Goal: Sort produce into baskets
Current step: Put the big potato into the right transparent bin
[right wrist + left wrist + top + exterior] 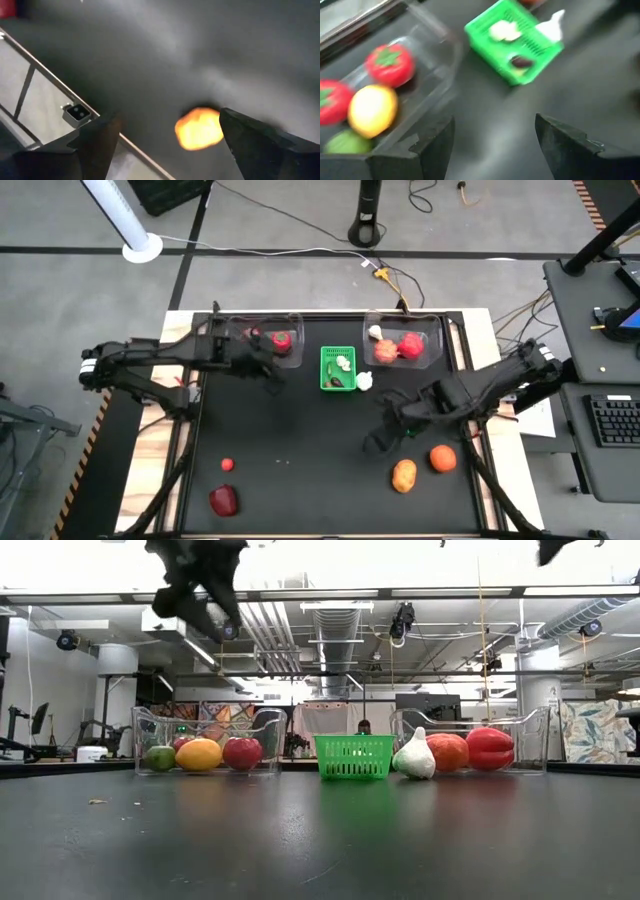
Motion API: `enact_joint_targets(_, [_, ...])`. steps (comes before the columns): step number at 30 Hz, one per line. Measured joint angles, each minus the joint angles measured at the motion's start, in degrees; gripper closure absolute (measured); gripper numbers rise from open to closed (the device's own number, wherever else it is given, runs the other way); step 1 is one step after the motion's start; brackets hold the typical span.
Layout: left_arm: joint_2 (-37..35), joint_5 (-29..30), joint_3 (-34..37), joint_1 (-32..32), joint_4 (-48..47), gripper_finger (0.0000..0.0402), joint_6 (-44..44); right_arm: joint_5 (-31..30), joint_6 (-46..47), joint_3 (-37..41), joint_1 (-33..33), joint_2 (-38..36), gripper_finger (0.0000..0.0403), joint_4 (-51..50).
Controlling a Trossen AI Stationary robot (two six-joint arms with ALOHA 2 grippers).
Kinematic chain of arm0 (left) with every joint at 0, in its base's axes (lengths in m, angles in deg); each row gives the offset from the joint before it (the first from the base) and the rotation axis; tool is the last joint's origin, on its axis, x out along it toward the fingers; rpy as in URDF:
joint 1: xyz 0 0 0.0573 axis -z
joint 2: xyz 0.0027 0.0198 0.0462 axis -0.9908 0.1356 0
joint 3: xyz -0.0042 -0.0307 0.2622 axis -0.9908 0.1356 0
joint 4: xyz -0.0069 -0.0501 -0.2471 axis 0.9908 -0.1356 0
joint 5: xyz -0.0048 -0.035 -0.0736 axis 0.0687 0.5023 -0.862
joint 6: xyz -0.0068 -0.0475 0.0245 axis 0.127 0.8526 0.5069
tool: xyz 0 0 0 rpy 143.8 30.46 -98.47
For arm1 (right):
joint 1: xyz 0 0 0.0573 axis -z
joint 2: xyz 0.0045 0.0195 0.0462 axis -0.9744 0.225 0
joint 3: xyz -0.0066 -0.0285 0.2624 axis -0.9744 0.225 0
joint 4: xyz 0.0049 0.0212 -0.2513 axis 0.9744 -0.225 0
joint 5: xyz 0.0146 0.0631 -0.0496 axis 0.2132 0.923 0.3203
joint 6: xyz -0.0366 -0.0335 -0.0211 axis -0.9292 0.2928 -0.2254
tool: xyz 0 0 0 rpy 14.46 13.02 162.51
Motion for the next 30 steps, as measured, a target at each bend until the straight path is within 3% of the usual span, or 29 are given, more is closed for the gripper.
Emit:
enact_joint_targets(7, [0.18,3.79,-0.02,4.98,7.59,0.0145,2.2,0.0,18.95,4.85,-9.05,1.21,0.0057,0.22])
enact_joint_targets(17, [0.2,4.77,-0.02,5.27,7.82,0.0145,1.96,-3.07,44.52,12.25,-20.41,1.37,0.0048,7.17])
enact_joint_targets(30, [0.2,4.86,-0.02,5.25,8.15,0.0145,0.71,-2.99,47.9,15.46,-20.88,7.54,0.0048,11.82])
